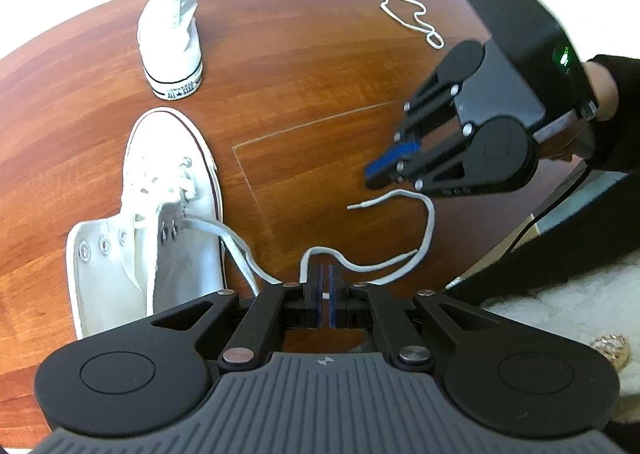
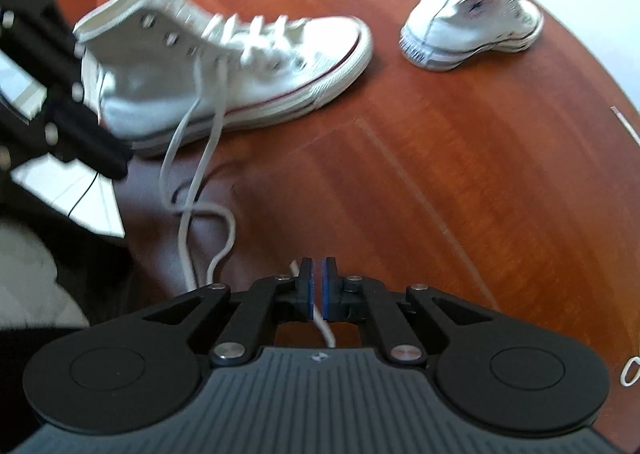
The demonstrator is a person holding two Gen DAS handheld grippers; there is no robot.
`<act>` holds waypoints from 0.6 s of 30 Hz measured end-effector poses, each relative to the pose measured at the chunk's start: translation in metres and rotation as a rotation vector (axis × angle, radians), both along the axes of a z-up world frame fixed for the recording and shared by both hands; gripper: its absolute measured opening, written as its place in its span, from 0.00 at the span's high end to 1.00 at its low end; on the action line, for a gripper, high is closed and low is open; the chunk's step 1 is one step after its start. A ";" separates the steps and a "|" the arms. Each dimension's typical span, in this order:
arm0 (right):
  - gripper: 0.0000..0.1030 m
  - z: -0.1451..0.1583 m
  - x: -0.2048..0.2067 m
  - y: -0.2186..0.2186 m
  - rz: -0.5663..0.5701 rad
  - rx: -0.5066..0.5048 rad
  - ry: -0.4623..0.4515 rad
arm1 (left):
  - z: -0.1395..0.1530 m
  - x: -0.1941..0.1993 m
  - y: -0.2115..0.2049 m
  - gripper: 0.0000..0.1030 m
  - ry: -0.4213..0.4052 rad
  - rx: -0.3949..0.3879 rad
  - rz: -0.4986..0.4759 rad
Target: Lace up shoes with both hands
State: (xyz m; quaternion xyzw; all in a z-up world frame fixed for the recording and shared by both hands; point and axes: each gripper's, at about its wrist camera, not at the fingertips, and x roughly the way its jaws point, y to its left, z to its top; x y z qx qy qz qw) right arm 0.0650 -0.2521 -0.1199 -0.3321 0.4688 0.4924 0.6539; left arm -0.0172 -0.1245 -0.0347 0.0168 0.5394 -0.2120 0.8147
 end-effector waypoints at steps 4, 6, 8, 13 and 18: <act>0.96 -0.011 -0.005 -0.001 0.028 -0.034 0.011 | 0.000 -0.006 0.004 0.97 0.023 -0.014 0.006; 0.95 -0.013 -0.005 -0.001 0.040 -0.046 0.012 | 0.000 -0.009 0.005 0.97 0.028 -0.016 0.012; 0.94 -0.016 -0.006 0.001 0.055 -0.053 0.010 | 0.000 -0.011 0.005 0.97 0.031 -0.018 0.017; 0.69 -0.020 -0.007 0.005 0.098 -0.061 0.002 | -0.001 -0.015 0.008 0.97 0.034 -0.013 0.051; 0.74 -0.021 -0.006 0.008 0.121 -0.066 0.001 | -0.001 -0.016 0.008 0.96 0.034 -0.009 0.060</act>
